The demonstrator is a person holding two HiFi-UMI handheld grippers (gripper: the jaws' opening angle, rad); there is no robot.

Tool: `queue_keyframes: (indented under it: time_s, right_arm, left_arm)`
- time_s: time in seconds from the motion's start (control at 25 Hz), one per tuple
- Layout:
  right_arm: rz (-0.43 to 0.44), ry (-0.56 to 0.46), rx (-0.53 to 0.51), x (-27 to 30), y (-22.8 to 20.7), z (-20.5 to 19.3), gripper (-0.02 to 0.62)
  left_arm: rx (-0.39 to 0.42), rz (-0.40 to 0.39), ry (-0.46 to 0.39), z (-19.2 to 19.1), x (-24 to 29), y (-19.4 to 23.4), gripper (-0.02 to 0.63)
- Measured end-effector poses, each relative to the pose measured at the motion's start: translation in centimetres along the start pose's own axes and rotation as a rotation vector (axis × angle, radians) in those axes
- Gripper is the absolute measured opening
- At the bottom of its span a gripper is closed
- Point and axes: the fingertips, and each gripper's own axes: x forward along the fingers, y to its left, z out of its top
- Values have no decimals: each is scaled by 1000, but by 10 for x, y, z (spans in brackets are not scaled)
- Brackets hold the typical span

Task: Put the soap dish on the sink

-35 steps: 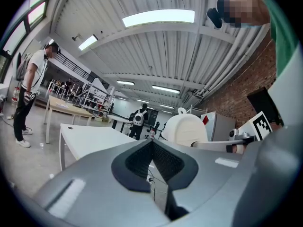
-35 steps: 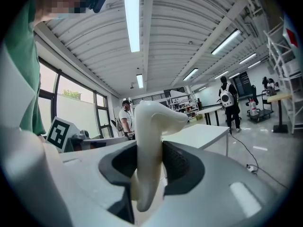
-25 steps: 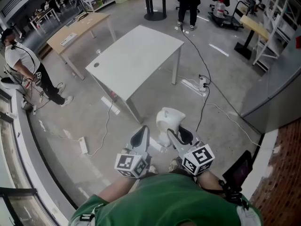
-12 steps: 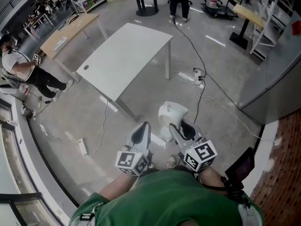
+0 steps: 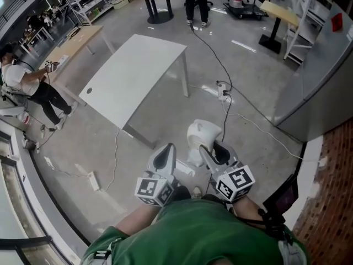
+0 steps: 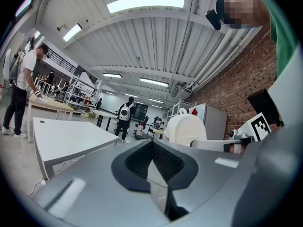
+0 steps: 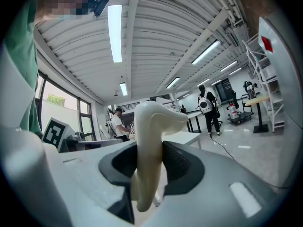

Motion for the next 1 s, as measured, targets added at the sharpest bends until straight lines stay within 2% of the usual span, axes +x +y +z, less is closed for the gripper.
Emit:
queue_keyframes:
  time_s: [0.44,0.64,1.0]
  right_arm:
    - [-102,-39,32,1,-54,13,140]
    - [-128,-38,22,28,-76,18,140]
    - [-210,-31,21,88,-122,36,140]
  left_arm:
    - [19,-86,42,1,58,-17,6]
    - [-8,-94,53,5,92,-1,6]
    - [-27,-174,45,12,164,40,6]
